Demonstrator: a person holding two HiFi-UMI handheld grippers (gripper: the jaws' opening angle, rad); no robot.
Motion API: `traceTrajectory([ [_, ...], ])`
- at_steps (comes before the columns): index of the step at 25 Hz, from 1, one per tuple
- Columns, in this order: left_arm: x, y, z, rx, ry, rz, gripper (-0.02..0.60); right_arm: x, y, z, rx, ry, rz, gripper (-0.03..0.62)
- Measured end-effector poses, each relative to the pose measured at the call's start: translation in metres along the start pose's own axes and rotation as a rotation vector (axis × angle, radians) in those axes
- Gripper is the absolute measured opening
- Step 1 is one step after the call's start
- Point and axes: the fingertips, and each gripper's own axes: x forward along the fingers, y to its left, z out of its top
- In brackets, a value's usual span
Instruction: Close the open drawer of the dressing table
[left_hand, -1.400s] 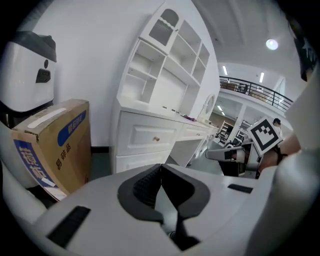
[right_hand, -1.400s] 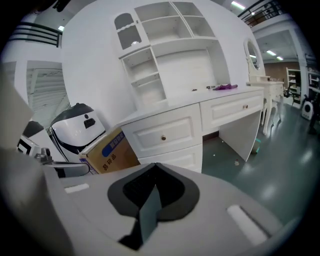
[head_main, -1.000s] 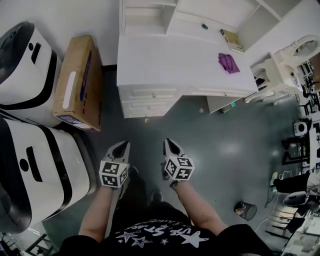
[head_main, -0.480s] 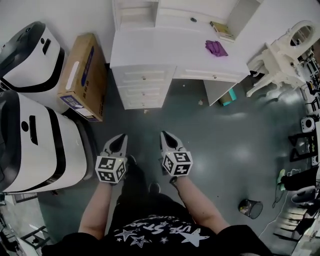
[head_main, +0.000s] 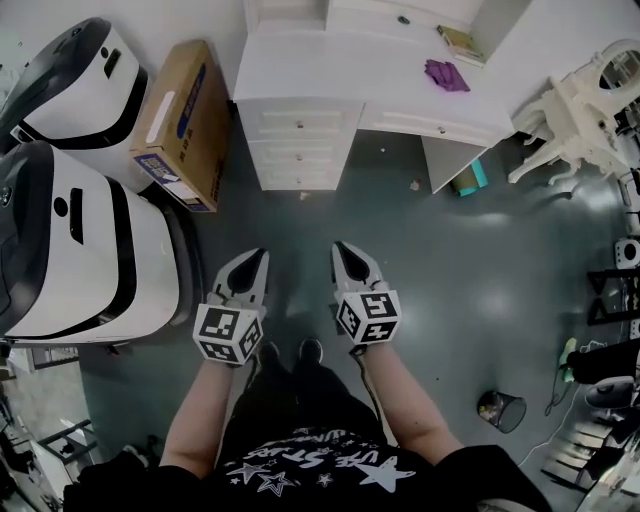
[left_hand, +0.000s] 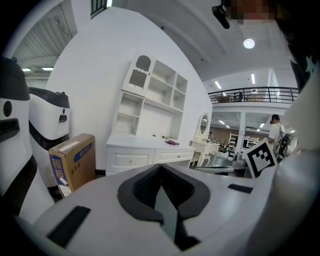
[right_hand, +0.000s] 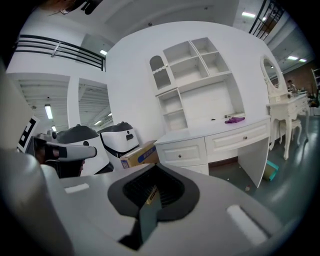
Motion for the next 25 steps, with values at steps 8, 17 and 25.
traceTrajectory([
  [8, -0.038, 0.0, -0.018, -0.031, -0.015, -0.004, 0.009, -0.023, 0.021, -0.024, -0.053, 0.018, -0.018, 0.003],
  [17, -0.144, 0.001, -0.04, -0.025, -0.032, -0.044, 0.009, -0.089, 0.108, -0.037, -0.083, -0.041, -0.055, 0.003],
  [25, -0.238, -0.006, -0.046, 0.001, -0.075, -0.083, 0.009, -0.141, 0.188, -0.045, -0.141, -0.082, -0.065, 0.003],
])
